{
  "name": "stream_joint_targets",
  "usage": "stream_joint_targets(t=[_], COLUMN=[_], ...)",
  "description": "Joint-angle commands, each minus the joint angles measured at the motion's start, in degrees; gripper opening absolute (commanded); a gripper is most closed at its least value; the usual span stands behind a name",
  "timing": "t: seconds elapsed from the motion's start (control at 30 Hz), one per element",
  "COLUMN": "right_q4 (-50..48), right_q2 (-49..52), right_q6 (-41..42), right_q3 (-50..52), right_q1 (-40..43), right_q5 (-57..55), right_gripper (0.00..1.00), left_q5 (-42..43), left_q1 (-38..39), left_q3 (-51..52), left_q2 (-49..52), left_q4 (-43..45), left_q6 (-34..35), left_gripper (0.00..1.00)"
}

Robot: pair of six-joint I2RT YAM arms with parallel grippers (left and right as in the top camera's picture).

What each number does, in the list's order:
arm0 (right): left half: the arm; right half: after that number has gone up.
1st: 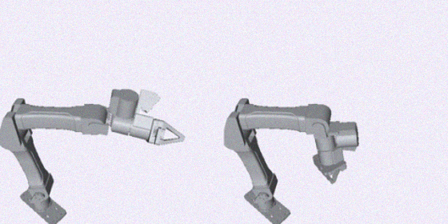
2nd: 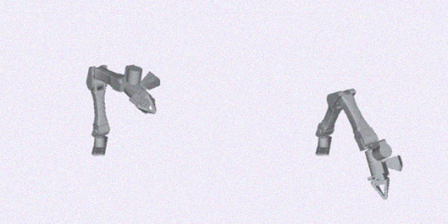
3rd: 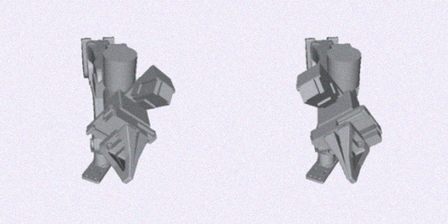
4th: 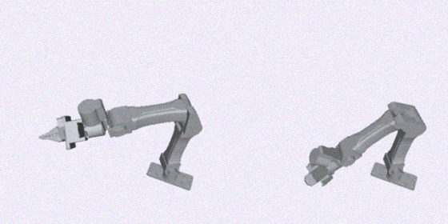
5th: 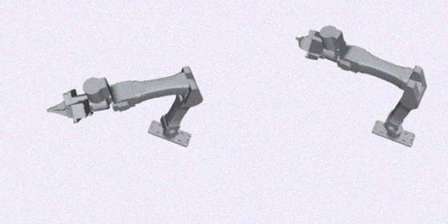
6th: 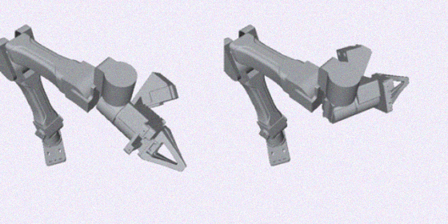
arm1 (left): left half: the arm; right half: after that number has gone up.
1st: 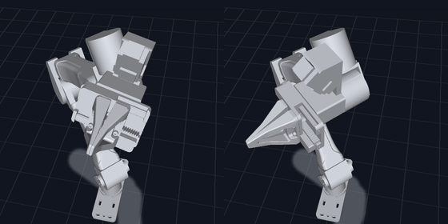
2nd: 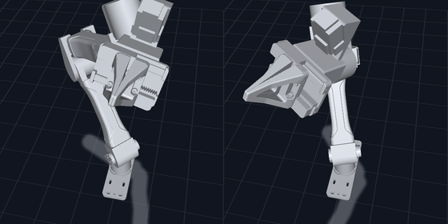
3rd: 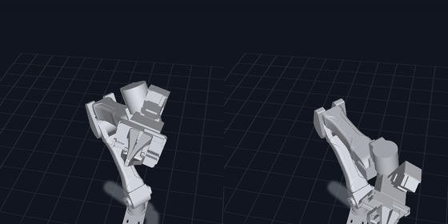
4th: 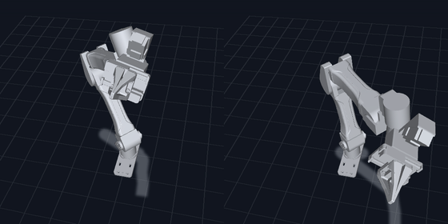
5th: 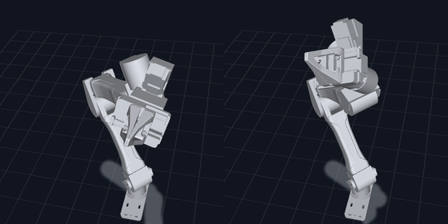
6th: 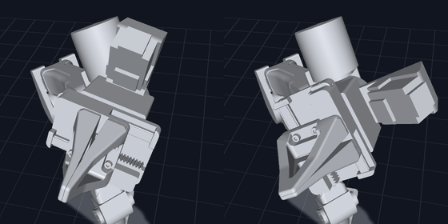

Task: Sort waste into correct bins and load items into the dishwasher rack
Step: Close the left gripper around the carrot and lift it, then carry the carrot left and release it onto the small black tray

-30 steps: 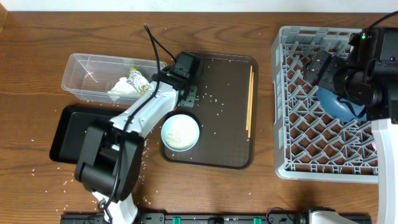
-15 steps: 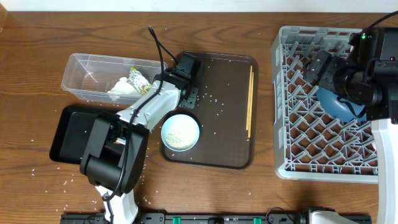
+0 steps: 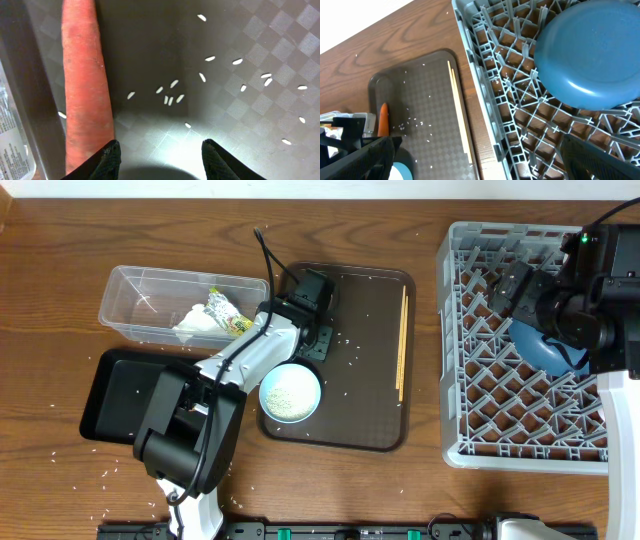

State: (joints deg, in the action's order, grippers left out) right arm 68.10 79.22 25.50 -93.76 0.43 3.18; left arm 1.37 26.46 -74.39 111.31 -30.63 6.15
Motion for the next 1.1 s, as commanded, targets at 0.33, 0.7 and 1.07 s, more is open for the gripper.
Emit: stream_joint_targets(t=[0.33,0.7,1.07], right_q4=[-0.17,-1.29,-1.05], right_q2=[-0.02,-0.02,-0.02], right_q6=[0.83,0.83,0.83], right_q3=[-0.2,-0.2,-0.2], right_q1=[0.02,0.02,0.02], right_q5=[0.22,0.22,0.24], right_gripper=[0.99,0.99,0.99], left_q5=[-3.69,-7.1,-9.57], left_q1=[-0.31,-0.39,-2.32], left_q3=[-1.03,-2.71,-2.71], left_q2=[-1.92,-5.62,2.29], left_q4=[-0.33,-3.37,-0.09], left_q6=[3.34,1.36,-0.55], left_gripper=[0.53,0.53,0.53])
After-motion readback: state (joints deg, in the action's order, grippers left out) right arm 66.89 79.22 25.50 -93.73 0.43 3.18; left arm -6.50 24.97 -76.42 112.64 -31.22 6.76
